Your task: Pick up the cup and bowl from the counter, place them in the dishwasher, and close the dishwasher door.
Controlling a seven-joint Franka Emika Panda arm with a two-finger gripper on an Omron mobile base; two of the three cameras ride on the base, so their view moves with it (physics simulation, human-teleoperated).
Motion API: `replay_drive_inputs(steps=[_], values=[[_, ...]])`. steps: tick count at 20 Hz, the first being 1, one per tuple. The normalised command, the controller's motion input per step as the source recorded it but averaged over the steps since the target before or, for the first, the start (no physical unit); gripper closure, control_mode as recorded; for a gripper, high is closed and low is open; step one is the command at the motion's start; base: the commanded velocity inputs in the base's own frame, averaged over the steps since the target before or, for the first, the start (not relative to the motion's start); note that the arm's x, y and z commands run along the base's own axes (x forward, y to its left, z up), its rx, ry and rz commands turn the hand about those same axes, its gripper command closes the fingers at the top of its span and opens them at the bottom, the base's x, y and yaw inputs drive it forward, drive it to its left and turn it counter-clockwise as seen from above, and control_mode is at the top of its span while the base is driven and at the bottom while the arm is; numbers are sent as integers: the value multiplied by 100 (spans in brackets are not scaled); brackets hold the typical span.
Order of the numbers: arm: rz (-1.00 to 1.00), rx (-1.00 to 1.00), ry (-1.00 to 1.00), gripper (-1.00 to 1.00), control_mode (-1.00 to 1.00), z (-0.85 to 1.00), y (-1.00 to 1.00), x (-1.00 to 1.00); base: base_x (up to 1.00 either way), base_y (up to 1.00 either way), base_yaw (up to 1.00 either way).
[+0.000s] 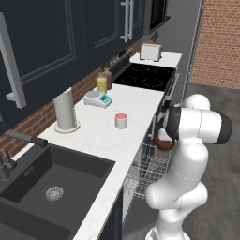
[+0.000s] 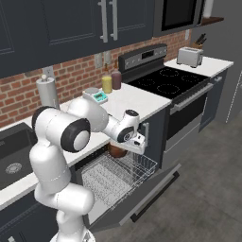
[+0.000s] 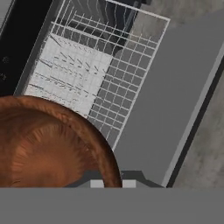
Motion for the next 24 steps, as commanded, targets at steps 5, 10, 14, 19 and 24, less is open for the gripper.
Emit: replay_drive_inputs(steps=[5, 10, 14, 19, 24], values=[[36, 0, 0, 100, -100, 0, -1, 0, 0, 0, 0], [38, -1, -1, 100, -100, -2, 0, 0, 0, 0, 0], [41, 0, -6, 100, -100, -12, 0, 0, 0, 0, 0], [38, -1, -4, 100, -100, -15, 0, 0, 0, 0, 0], [31, -1, 0, 100, -100, -31, 0, 0, 0, 0, 0]])
